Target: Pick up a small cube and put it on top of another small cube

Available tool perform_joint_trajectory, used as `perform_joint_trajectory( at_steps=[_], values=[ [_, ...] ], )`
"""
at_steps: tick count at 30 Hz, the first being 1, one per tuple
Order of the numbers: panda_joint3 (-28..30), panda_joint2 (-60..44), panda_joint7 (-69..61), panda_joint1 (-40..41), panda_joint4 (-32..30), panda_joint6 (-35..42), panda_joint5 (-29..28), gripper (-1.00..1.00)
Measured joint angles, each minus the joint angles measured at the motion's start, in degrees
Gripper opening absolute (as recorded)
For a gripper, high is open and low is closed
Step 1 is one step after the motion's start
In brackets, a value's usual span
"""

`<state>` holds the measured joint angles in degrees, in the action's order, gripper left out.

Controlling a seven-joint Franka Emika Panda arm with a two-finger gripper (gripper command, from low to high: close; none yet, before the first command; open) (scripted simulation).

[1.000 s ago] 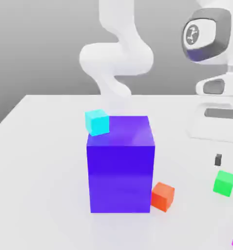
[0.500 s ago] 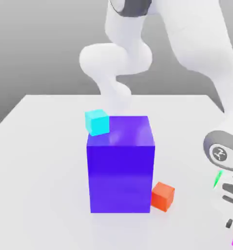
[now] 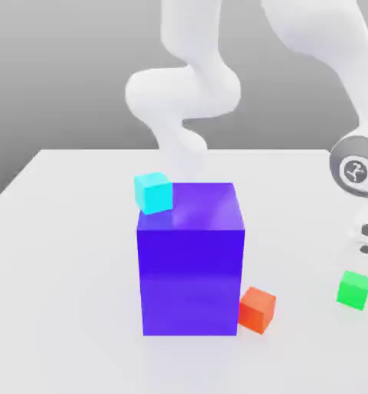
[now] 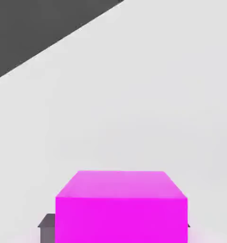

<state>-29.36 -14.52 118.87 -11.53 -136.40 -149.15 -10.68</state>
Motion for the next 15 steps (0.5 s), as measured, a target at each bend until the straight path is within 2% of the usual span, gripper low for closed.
perform_joint_trajectory(
  at_steps=[5, 6, 8, 11, 12, 15],
  values=[
    [-5.7, 10.1, -9.4, -1.1, -10.4, -1.5, 6.6, -1.00],
    [-6.0, 10.7, -10.0, -1.6, -11.7, -2.3, 6.6, -1.00],
    [-4.8, 8.3, -7.6, -2.3, -12.5, -4.9, 2.7, -1.00],
    [0.3, 2.4, -1.7, -5.8, -12.2, -9.5, -5.7, -1.00],
    [1.8, 0.9, -0.2, -6.9, -12.0, -10.6, -7.7, 1.00],
    [1.8, 0.9, -0.2, -6.9, -12.0, -10.6, -7.7, 1.00]
  ],
)
